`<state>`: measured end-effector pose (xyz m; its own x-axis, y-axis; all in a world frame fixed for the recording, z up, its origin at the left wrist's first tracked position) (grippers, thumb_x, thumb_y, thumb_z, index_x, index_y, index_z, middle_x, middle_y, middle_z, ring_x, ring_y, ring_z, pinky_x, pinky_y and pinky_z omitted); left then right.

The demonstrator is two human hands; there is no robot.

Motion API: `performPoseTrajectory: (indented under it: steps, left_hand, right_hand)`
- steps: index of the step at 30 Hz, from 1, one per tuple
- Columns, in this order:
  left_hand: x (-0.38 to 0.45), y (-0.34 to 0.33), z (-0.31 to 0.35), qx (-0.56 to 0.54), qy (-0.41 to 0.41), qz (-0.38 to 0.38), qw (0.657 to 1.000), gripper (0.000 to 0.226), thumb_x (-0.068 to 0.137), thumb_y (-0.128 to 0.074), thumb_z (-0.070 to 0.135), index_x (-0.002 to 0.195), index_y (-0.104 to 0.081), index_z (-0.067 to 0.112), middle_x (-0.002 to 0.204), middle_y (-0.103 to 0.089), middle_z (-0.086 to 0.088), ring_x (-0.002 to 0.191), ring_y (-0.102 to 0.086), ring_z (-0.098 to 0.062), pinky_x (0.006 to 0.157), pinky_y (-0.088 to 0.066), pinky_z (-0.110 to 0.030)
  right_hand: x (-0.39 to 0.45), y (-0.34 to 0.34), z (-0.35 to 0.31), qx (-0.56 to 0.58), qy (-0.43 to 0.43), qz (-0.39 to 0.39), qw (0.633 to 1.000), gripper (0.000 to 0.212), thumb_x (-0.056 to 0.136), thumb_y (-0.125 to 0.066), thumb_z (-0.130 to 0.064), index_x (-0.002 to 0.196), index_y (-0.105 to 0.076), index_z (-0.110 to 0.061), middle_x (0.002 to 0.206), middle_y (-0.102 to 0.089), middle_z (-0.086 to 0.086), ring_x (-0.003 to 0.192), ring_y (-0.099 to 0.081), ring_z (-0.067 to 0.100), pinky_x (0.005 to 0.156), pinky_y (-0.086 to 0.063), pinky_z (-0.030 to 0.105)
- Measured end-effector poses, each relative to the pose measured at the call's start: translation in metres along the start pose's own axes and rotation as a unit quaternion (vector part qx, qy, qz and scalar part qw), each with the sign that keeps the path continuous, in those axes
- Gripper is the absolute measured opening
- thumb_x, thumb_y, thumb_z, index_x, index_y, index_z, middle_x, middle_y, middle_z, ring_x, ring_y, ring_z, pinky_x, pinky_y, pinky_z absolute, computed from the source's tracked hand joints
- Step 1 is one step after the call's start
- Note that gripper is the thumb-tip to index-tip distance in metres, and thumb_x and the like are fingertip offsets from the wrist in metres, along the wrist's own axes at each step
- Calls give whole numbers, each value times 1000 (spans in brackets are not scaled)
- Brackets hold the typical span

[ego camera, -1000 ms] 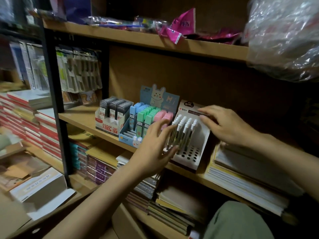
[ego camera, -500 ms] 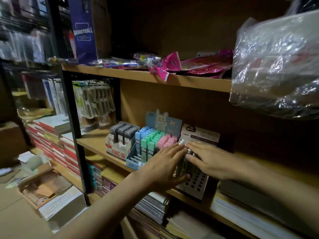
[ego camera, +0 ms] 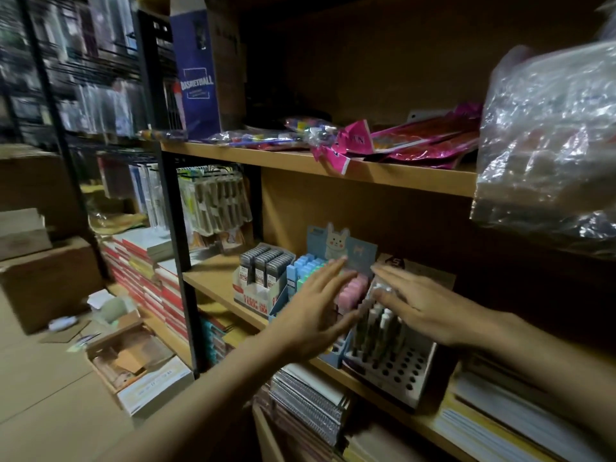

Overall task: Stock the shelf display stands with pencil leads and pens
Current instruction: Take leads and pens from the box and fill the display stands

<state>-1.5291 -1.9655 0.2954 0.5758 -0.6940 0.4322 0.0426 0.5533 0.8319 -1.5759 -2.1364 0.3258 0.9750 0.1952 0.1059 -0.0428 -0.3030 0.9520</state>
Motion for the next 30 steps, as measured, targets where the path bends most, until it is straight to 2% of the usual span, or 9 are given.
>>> performPoseTrajectory:
  steps: [3, 6, 9, 15, 20, 23, 25, 27, 30]
  left_hand:
    - [-5, 34, -52, 55, 74, 81, 992, 54, 100, -41, 43, 150, -29, 27, 162, -9, 6, 148, -8, -15, 120, -16, -40]
    - [-7, 53, -109, 109, 139, 65, 982, 52, 102, -39, 34, 150, -28, 21, 162, -11, -2, 148, -9, -22, 121, -15, -40]
    - [-4, 52, -155, 150, 188, -11, 971, 57, 101, -33, 43, 153, -17, 28, 163, 2, 2, 149, 3, -22, 119, -7, -42]
    - [15, 34, -195, 194, 160, -80, 965, 61, 100, -24, 54, 153, -3, 34, 161, 13, 6, 147, 17, -15, 118, 8, -38]
    - [16, 22, -208, 188, 139, -78, 969, 66, 98, -23, 60, 153, 1, 34, 161, 13, 10, 146, 19, -10, 120, 10, -37]
    - [12, 22, -205, 168, 132, -51, 976, 66, 97, -26, 59, 151, 6, 37, 158, 18, 12, 145, 23, -9, 119, 13, -36]
    - [9, 24, -197, 131, 110, -12, 985, 65, 98, -30, 57, 151, 4, 40, 157, 17, 15, 145, 21, -6, 119, 13, -33]
    - [7, 23, -186, 107, 73, 3, 992, 63, 98, -31, 56, 151, -2, 42, 159, 13, 17, 145, 20, -3, 119, 10, -32]
    - [8, 17, -167, 121, 27, -17, 992, 60, 97, -29, 58, 149, -1, 49, 159, 15, 20, 143, 25, -2, 112, 20, -26]
  right_hand:
    - [30, 6, -18, -2, 36, 16, 999, 82, 88, -23, -65, 155, -18, -20, 161, -17, -7, 139, -13, -6, 101, -1, -3]
    - [77, 0, -39, -19, 58, 12, 998, 72, 96, -24, -56, 155, -19, -15, 161, -18, -2, 146, -14, 4, 110, -2, 7]
    - [132, -18, -58, -34, 62, -42, 997, 65, 103, -23, -48, 155, -16, -10, 163, -12, 4, 149, -9, 10, 119, -3, 21]
    - [204, -52, -75, -59, 64, -134, 987, 70, 101, -14, -54, 155, -12, -10, 163, -8, 7, 150, -7, 17, 110, 1, 18]
    - [221, -72, -66, -86, 62, -175, 979, 81, 94, -7, -66, 156, -12, -14, 163, -9, 5, 150, -8, 17, 119, -3, 29]
    - [214, -57, -64, -42, 73, -118, 989, 78, 94, -14, -65, 155, -17, -17, 161, -20, 2, 147, -19, 14, 115, -8, 20]
    - [198, -31, -62, -4, 101, -25, 995, 60, 101, -27, -51, 151, -30, -18, 153, -34, -5, 136, -28, -1, 102, -9, 0]
    - [176, -8, -54, 31, 115, 21, 993, 51, 102, -33, -39, 148, -37, -16, 145, -37, -14, 124, -26, -18, 95, -10, -10]
    - [141, 7, -35, 77, 87, 19, 993, 54, 98, -31, -41, 144, -44, -15, 145, -45, -13, 129, -37, -14, 111, -27, 11]
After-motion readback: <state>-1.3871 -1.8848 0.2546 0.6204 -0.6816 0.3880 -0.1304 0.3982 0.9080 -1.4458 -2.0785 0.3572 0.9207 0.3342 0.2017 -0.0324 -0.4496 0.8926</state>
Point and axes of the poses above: each hand's wrist, its own x-axis towards the middle knuckle, its own y-axis out of the back of the hand, z = x × y, the point moved 5 cm from there along x, towards the middle knuckle
